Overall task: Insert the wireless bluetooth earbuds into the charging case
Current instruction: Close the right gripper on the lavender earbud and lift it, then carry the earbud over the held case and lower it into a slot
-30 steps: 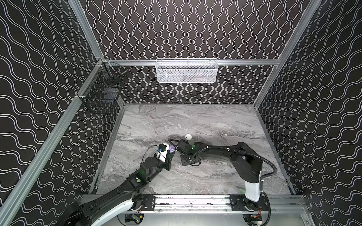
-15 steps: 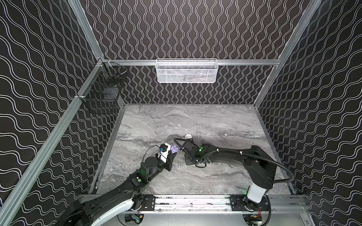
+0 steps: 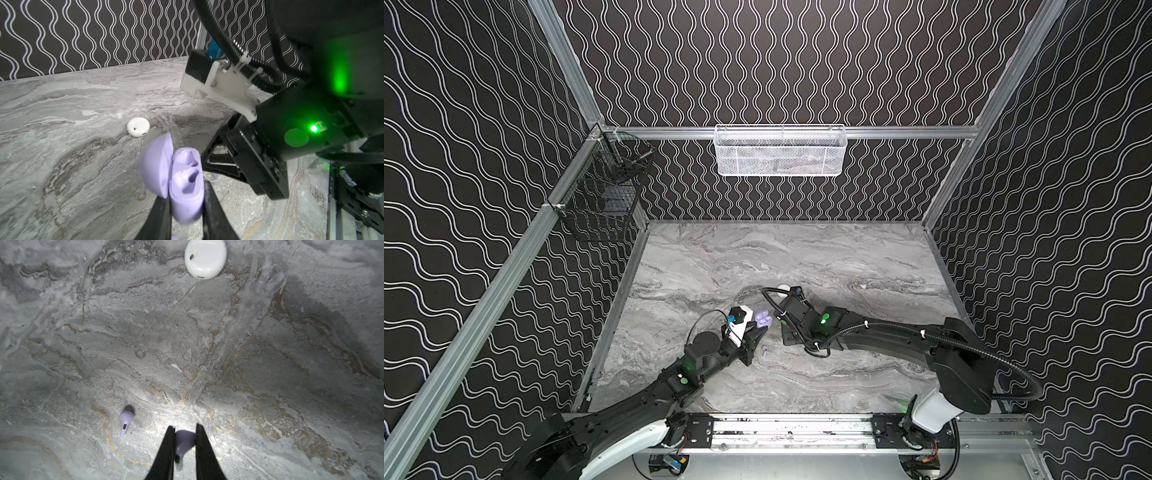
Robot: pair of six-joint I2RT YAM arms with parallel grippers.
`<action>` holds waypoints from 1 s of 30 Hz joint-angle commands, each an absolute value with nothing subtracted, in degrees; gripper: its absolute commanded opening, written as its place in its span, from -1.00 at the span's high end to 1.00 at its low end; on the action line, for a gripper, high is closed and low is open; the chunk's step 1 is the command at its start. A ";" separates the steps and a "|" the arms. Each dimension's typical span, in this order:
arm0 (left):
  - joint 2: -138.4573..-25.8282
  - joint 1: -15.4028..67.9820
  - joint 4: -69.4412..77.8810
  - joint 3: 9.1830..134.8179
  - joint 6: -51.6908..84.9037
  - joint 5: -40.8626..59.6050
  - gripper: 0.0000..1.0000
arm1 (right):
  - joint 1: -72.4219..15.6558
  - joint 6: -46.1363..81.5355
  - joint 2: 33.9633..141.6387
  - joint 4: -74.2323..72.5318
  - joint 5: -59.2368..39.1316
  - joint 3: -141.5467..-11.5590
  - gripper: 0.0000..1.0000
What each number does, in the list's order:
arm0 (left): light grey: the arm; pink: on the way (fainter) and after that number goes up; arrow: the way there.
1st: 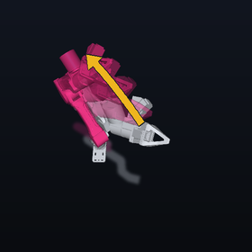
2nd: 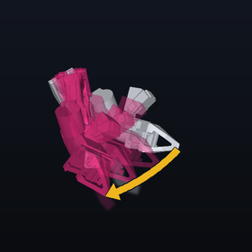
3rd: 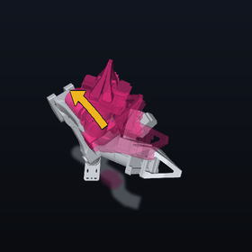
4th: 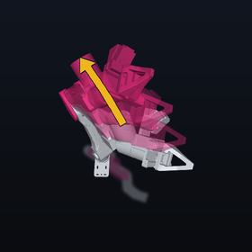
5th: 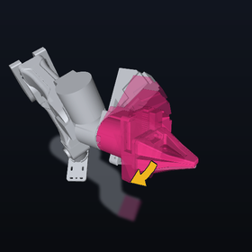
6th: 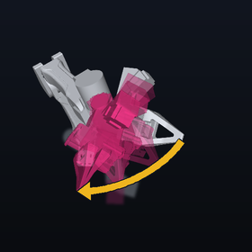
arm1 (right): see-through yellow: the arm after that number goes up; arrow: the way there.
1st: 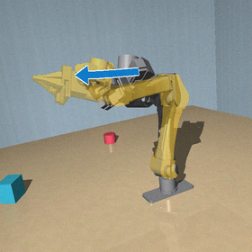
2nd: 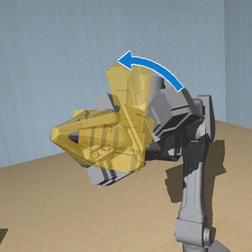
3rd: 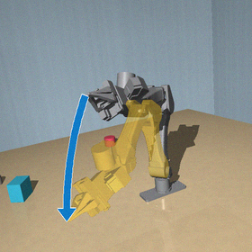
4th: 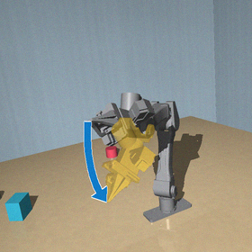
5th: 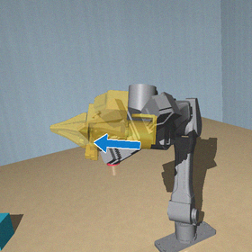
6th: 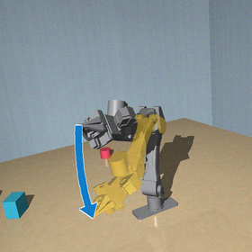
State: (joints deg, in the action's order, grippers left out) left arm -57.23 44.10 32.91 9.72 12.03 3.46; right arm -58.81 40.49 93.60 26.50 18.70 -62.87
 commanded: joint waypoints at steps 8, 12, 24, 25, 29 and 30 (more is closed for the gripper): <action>-59.73 43.94 38.46 10.19 12.22 7.38 1.00 | -58.84 39.31 87.71 25.94 22.50 -64.13 0.88; -60.20 43.92 38.41 10.37 12.00 7.47 1.00 | -58.97 38.58 85.75 25.81 22.46 -64.86 0.88; -61.06 43.86 38.47 10.67 12.22 7.80 1.00 | -60.68 37.73 82.93 25.23 23.38 -66.60 0.89; -61.15 43.86 38.49 10.70 12.19 7.83 1.00 | -60.90 37.83 82.80 25.09 23.40 -66.70 0.89; -61.33 43.86 38.56 10.72 12.29 7.91 1.00 | -62.02 37.64 83.01 24.58 23.44 -67.54 0.89; -61.34 43.86 38.50 10.76 12.26 7.91 1.00 | -62.29 37.58 83.13 24.46 23.47 -67.79 0.89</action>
State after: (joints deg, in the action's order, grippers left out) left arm -61.14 44.03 36.32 10.24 12.01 7.62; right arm -61.71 37.89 83.18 25.89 22.41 -66.78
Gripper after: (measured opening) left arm 0.229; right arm 0.171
